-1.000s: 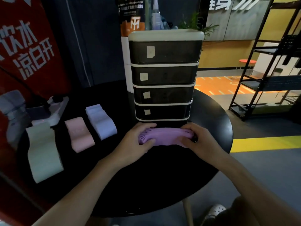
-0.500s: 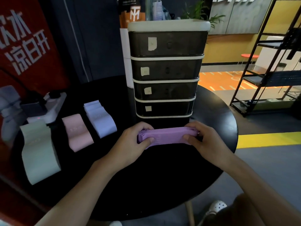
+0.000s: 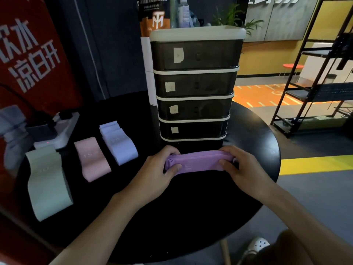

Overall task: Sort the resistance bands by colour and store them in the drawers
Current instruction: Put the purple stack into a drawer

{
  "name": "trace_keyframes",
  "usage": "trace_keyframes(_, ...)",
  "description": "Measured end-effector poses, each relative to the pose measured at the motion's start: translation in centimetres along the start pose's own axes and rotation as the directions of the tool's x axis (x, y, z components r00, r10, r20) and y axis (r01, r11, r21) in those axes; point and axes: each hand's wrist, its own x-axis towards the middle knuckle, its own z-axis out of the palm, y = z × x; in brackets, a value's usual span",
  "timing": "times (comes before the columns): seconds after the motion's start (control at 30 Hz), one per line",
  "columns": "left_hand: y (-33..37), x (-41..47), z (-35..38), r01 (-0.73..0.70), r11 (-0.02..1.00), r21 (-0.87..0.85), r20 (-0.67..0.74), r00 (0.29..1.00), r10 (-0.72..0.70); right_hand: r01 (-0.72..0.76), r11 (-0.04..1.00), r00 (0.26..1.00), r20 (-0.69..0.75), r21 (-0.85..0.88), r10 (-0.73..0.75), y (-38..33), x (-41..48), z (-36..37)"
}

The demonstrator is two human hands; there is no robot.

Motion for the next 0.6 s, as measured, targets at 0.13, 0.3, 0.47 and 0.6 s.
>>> trace_keyframes(0.13,-0.26,0.13,0.06,0.018,0.996,-0.084,-0.052,0.998,-0.023,0.0,1.0,1.0,0.002,-0.005,0.0,0.23,0.11,0.07)
trace_keyframes(0.3,0.35,0.29,-0.18,0.04,0.945,-0.324,-0.15,0.984,-0.093,-0.036,0.984,0.999,-0.012,0.177,0.039,0.51,0.09,-0.03)
trace_keyframes(0.47,0.08,0.2,-0.38,0.153,0.951,-0.27,-0.097,0.978,-0.185,-0.049,0.995,0.997,0.057,0.086,0.045,0.41,0.21,0.18)
trace_keyframes(0.6,-0.22,-0.18,-0.09,0.15,0.983,0.104,-0.094,0.986,-0.141,-0.095,0.976,0.993,0.049,-0.194,0.106,0.09,0.34,0.61)
